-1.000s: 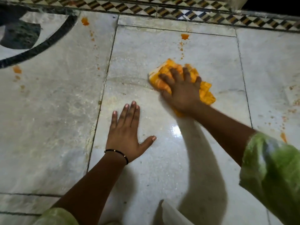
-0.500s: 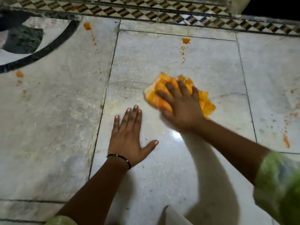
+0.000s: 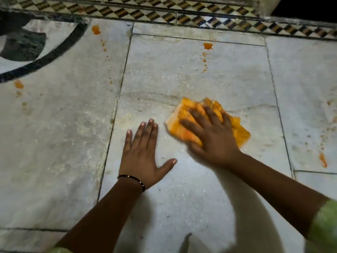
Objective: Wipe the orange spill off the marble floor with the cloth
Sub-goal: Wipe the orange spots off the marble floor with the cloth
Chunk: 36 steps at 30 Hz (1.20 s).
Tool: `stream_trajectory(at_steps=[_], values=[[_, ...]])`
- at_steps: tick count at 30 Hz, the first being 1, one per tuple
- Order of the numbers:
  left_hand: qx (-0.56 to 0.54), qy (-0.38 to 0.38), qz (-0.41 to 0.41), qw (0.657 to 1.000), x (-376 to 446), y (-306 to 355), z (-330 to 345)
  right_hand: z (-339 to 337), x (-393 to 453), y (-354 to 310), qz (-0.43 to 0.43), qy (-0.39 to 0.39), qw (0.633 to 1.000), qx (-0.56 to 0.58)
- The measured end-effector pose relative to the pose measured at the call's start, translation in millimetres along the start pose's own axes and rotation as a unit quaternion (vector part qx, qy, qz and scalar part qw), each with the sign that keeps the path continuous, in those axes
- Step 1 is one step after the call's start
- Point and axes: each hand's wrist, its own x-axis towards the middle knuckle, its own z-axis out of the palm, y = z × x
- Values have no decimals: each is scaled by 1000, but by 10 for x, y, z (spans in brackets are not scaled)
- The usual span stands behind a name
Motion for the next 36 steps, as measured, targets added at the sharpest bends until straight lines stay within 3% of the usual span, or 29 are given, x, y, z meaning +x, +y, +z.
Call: stream_trajectory(at_steps=[2, 7, 11, 13, 15, 17, 19, 20, 21, 23, 26, 28, 31, 33, 36], values=[[0, 4, 3, 1000, 4, -9, 6, -19, -357, 254, -7, 3, 1000, 0], [8, 10, -1, 1000, 6, -14, 15, -60, -10, 499, 176, -35, 984, 9], [27, -9, -5, 1000, 7, -14, 20, -135, -36, 324, 153, -80, 984, 53], [27, -11, -7, 1000, -4, -5, 16, -330, -337, 305, 120, -51, 969, 211], [26, -12, 4, 1000, -3, 45, 3, -600, -647, 357, 131, 44, 881, 452], [19, -13, 38, 999, 11, 200, -12, -861, -931, 634, 201, 93, 723, 655], [5, -11, 84, 996, 69, 497, -19, -980, -1251, 1068, 254, 77, 577, 772], [-7, -9, 111, 994, 121, 726, -20, -1033, -1444, 1324, 295, 69, 554, 775], [-17, -6, 139, 990, 170, 938, -14, -1067, -1593, 1531, 342, 58, 563, 750], [-27, 0, 198, 980, 269, 1383, 18, -1046, -1911, 1909, 469, 66, 616, 630], [-21, -10, 275, 961, 409, 1898, 123, -870, -2188, 2192, 596, 186, 684, 376], [-9, -15, 306, 952, 530, 2107, 232, -667, -2110, 2102, 554, 194, 759, 279], [11, -19, 294, 955, 779, 2187, 394, -341, -1702, 1564, 483, 24, 857, 179], [29, -20, 267, 963, 922, 2176, 466, -172, -1559, 1332, 456, -18, 883, 112], [40, -28, 255, 966, 983, 2188, 489, -118, -1732, 1679, 422, -27, 904, 63]])
